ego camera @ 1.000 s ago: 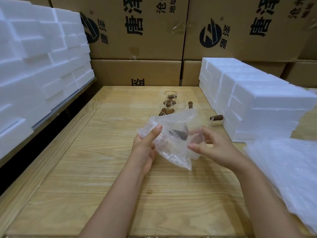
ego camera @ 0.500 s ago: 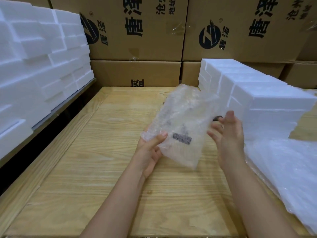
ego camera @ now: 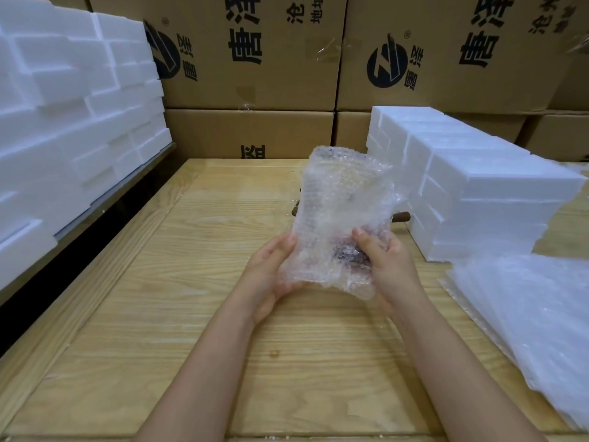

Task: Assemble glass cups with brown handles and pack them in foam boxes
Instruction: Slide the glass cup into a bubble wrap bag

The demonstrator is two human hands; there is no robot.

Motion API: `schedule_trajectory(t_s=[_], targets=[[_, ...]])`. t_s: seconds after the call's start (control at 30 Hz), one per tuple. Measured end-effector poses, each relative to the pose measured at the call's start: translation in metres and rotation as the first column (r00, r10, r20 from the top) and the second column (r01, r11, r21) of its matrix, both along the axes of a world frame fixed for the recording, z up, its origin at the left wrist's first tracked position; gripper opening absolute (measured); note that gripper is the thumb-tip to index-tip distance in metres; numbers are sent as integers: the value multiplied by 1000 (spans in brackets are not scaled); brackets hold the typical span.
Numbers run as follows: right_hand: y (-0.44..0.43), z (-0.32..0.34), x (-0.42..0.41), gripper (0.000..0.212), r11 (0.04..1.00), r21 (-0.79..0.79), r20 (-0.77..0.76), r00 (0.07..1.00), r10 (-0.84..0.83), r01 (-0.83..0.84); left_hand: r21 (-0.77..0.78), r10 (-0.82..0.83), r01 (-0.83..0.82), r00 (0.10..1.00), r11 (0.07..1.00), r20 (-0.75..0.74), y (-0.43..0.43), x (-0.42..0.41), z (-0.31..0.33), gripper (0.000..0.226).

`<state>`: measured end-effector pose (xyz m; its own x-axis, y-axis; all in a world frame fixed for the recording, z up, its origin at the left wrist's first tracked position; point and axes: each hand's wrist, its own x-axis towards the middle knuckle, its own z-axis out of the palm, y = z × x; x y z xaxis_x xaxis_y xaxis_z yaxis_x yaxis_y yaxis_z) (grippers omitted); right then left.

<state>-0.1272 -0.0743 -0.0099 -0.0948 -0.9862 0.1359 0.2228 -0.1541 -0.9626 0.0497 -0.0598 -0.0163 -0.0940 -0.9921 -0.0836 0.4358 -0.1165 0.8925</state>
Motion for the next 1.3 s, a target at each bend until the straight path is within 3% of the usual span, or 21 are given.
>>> schedule_trajectory(t_s=[0.1,0.23,0.4,0.53,0.67,0.8,0.83,0.93,1.0,1.07,1.1,1.17,1.23,1.3], targets=[[-3,-1,-4,8,999,-35,-150,988,30,-36,-74,114,-107,988,992,101,-3,-1,-2,39],[-3,5,-12,37,994,-40,-257,963,85,-99,-115,145,-129,978,985,148,-1,-4,-1,17],[-5,5,-16,34,995,-45,-254,965,69,-84,-75,140,-131,982,989,129,-2,-6,-1,19],[-2,4,-8,32,991,-38,-237,965,116,-128,-87,98,-79,967,993,237,0,-12,-4,12],[2,2,-1,40,971,-16,-183,955,232,-238,-141,105,-68,954,988,279,2,-15,-6,31],[5,3,4,72,958,72,-219,932,287,-278,-173,160,-113,942,978,294,4,-16,-5,25],[6,3,5,66,960,69,-263,923,281,-273,-188,155,-99,938,977,311,5,-16,-5,24],[7,0,9,5,974,57,-393,892,225,-220,-240,168,-85,922,967,349,6,-17,-8,23],[7,-2,10,30,977,86,-458,863,212,-194,-306,204,-98,920,947,334,8,-18,-7,29],[8,-1,8,45,963,115,-424,864,271,-245,-365,215,-91,925,927,313,10,-18,-4,47],[11,2,8,43,943,130,-392,857,334,-308,-377,202,-75,928,923,312,11,-19,-2,57],[14,5,6,19,900,130,-448,785,427,-416,-407,162,-22,936,913,311,13,-19,-1,67],[13,4,8,38,924,105,-530,766,365,-368,-405,94,25,958,914,272,14,-17,1,66],[10,3,10,41,971,68,-631,745,218,-227,-305,-41,95,983,948,179,15,-15,5,71]])
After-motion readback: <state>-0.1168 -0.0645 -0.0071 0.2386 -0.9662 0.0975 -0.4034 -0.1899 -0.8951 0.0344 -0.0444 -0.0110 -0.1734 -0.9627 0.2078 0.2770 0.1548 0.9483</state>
